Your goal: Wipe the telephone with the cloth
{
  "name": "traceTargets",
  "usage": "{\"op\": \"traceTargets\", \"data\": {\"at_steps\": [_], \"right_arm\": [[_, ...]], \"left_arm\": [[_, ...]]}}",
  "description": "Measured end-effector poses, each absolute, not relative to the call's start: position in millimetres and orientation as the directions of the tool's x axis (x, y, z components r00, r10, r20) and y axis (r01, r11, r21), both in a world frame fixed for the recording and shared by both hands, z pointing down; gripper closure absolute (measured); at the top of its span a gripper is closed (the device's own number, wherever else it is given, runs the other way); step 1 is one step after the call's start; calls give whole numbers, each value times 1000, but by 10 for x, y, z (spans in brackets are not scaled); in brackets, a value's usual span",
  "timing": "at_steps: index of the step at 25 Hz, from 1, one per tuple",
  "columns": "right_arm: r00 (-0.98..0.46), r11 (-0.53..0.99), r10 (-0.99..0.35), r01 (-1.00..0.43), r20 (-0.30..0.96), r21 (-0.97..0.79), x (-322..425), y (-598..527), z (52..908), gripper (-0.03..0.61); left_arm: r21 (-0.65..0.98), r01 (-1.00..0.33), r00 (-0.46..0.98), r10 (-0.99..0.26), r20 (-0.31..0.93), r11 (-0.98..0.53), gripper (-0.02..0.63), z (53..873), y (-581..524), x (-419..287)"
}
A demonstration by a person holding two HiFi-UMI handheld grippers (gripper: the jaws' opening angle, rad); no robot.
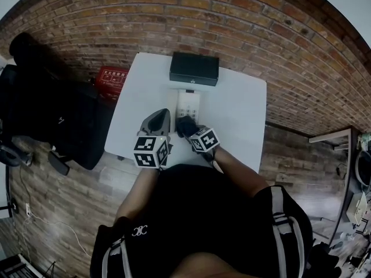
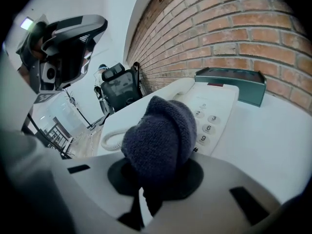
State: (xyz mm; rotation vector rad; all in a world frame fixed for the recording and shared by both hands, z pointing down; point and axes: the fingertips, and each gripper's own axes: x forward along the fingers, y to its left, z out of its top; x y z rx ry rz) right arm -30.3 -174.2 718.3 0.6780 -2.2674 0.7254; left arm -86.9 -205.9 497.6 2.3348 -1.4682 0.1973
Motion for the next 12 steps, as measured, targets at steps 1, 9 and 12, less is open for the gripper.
{"op": "traceTargets", "data": {"at_steps": [1, 9, 12], "right_arm": [[-655, 704, -266, -633, 707, -322, -279, -1744, 7205, 546], [-665, 662, -288, -658, 689, -359, -104, -1769, 7165, 546], [-667, 639, -304, -672, 680, -373, -3, -1782, 7133, 546]], "left_arm": [[237, -891, 447, -838, 311, -388, 618, 4974, -2065, -864], [237, -888, 453, -836, 310, -394, 618, 4954, -2053, -833], [237, -888, 453, -835, 311, -394, 618, 4950, -2036, -824]]}}
